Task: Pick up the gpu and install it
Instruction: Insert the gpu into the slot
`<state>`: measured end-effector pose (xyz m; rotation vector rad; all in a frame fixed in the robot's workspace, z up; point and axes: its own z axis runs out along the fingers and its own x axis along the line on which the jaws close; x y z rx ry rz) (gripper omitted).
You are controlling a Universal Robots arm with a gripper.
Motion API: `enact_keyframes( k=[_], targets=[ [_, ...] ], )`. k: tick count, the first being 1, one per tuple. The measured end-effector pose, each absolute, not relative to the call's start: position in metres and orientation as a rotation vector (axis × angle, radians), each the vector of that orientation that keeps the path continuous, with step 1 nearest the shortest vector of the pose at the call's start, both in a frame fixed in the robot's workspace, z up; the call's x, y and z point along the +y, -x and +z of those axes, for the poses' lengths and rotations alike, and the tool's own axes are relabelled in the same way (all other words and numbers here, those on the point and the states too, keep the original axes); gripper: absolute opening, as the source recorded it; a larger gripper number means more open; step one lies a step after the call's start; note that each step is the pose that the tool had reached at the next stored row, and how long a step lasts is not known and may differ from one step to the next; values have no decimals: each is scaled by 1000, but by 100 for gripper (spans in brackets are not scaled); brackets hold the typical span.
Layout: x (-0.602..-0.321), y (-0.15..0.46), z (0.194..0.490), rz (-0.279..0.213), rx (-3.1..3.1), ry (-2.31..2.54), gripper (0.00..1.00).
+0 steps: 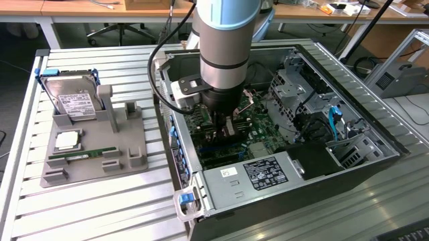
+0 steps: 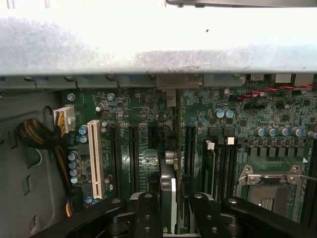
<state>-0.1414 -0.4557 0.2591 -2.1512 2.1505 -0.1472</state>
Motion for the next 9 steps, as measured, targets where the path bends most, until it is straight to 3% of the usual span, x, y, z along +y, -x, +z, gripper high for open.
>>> enact_keyframes(
  k=[9],
  targets=[
    [-456, 140, 258, -147, 2151, 2151, 27]
  ],
)
